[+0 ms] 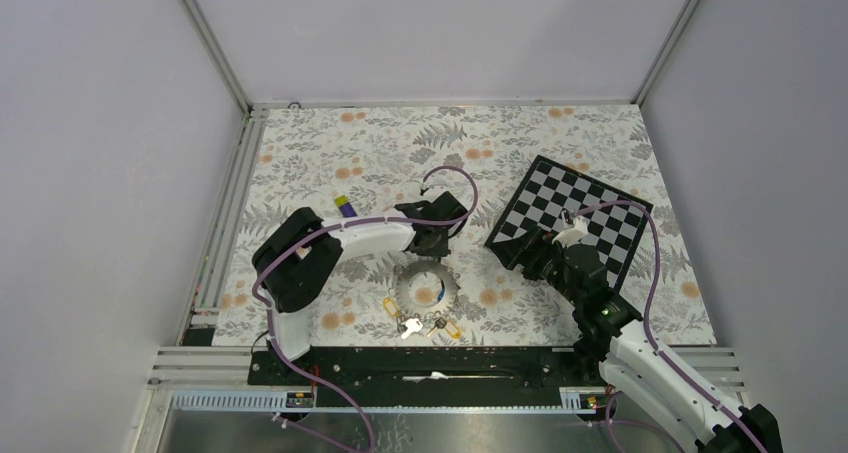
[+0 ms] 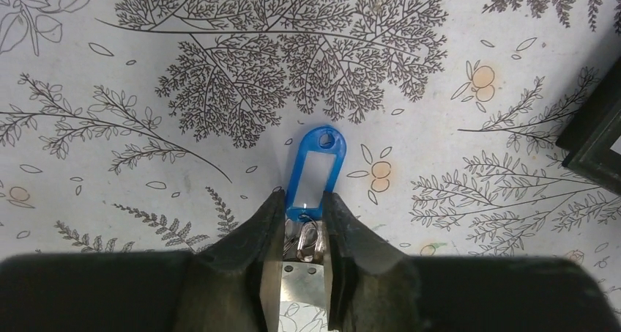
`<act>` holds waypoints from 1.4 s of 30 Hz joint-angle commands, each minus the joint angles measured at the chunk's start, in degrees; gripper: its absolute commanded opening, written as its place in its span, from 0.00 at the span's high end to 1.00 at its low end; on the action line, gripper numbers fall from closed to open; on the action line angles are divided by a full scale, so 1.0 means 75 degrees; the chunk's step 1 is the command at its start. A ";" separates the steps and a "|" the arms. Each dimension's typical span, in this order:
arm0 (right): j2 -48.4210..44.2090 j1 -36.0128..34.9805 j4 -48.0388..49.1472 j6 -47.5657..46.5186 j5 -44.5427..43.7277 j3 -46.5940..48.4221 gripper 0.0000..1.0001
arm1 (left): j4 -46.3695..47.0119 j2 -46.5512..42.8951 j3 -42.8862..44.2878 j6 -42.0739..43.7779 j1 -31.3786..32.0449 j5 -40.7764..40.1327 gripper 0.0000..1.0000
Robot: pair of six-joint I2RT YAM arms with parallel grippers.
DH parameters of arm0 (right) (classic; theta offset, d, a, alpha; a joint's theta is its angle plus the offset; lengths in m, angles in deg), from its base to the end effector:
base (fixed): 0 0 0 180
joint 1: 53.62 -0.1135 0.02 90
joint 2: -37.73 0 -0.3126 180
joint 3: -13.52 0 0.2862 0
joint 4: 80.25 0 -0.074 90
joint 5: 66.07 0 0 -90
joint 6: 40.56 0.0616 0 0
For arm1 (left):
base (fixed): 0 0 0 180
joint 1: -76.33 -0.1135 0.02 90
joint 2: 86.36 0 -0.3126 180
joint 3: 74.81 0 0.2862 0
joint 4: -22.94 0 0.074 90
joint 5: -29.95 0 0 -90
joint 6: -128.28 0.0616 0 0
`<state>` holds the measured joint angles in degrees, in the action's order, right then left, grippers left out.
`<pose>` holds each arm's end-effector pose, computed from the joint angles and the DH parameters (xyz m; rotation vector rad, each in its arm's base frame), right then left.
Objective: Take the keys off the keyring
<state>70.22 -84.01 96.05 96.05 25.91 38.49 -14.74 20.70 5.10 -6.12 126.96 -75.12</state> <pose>0.1482 0.0894 0.2176 0.2386 1.8634 0.9856 0.2808 -0.3170 0.1609 0.0658 2.6480 -0.1994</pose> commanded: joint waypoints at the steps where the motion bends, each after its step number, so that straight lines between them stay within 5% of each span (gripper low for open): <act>1: -0.0064 -0.0049 0.0110 0.0078 -0.0225 -0.0041 0.16 | -0.0433 0.0303 -0.0042 0.0065 0.0032 -0.0183 0.84; 13: -0.0031 -0.0049 0.0110 0.0102 -0.0228 -0.0048 0.16 | -0.0421 -0.0093 0.0291 0.0081 0.0027 -0.0301 1.00; 42: 0.0226 -0.0049 0.0348 0.0231 0.0139 -0.0214 0.14 | -0.0667 -0.0929 0.0598 0.0096 0.0025 -0.0457 1.00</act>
<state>71.05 -84.01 96.12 96.68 26.10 37.68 -19.99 16.01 7.09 -5.66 127.00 -77.07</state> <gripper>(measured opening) 0.855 0.016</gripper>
